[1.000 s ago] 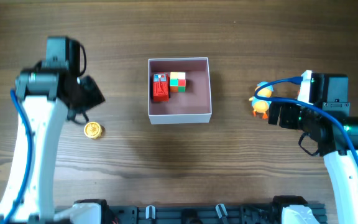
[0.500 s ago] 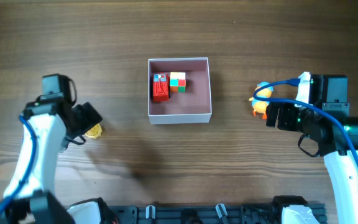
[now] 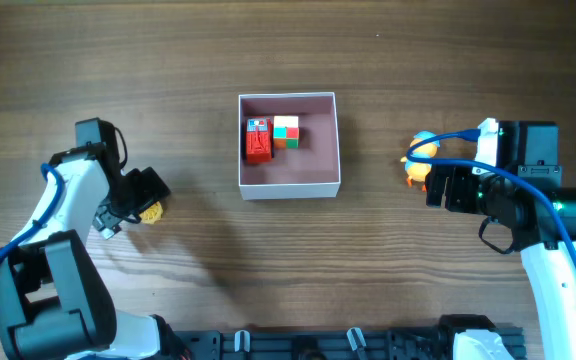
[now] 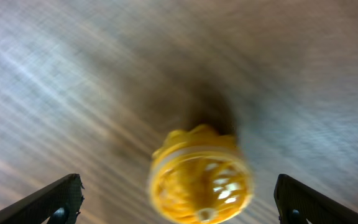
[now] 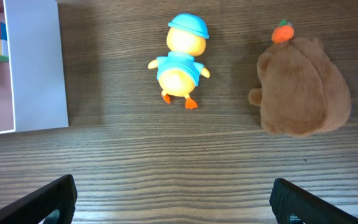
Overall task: Pack container
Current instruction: 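Move the left gripper to the yellow round toy and grasp it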
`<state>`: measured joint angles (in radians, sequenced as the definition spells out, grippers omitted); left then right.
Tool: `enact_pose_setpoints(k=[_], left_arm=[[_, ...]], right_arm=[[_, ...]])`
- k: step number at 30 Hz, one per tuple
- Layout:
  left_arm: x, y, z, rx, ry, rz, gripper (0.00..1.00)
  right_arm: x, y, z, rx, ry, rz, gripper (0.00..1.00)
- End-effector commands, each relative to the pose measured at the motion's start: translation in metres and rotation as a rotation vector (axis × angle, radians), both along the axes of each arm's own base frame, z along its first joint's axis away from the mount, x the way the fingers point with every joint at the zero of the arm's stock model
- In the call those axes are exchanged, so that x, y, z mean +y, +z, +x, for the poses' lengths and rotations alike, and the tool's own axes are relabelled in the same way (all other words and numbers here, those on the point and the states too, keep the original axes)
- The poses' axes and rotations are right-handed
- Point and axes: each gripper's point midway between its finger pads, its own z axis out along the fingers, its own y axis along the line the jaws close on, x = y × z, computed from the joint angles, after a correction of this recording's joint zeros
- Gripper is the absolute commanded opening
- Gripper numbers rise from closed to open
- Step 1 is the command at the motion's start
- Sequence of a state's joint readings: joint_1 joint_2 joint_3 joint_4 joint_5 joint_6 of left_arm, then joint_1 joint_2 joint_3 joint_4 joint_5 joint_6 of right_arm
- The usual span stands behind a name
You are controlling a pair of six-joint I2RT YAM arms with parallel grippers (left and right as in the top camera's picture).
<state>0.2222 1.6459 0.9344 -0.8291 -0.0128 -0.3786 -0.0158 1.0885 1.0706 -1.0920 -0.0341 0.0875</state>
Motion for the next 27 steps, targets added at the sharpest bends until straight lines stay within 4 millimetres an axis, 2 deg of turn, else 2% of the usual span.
enact_pose_setpoints(k=[1,11,18,22,27], left_arm=[[-0.016,-0.004,0.004,-0.003,-0.082,-0.019,1.0],[-0.015,-0.019,0.003,0.02,-0.087,-0.011,1.0],[-0.011,-0.02,0.002,0.031,-0.086,0.013,1.0],[-0.013,-0.029,-0.006,0.078,-0.082,-0.005,0.98],[-0.014,-0.032,-0.008,0.09,-0.079,-0.009,0.96]], right_arm=[[0.004,0.008,0.003,-0.024,0.016,0.015,1.0],[0.004,0.006,0.001,-0.012,0.016,0.014,1.0],[0.004,0.006,0.0,-0.009,0.017,0.014,1.0],[0.004,0.006,0.0,-0.009,0.017,0.014,1.0],[0.004,0.006,0.0,-0.009,0.016,0.014,1.0]])
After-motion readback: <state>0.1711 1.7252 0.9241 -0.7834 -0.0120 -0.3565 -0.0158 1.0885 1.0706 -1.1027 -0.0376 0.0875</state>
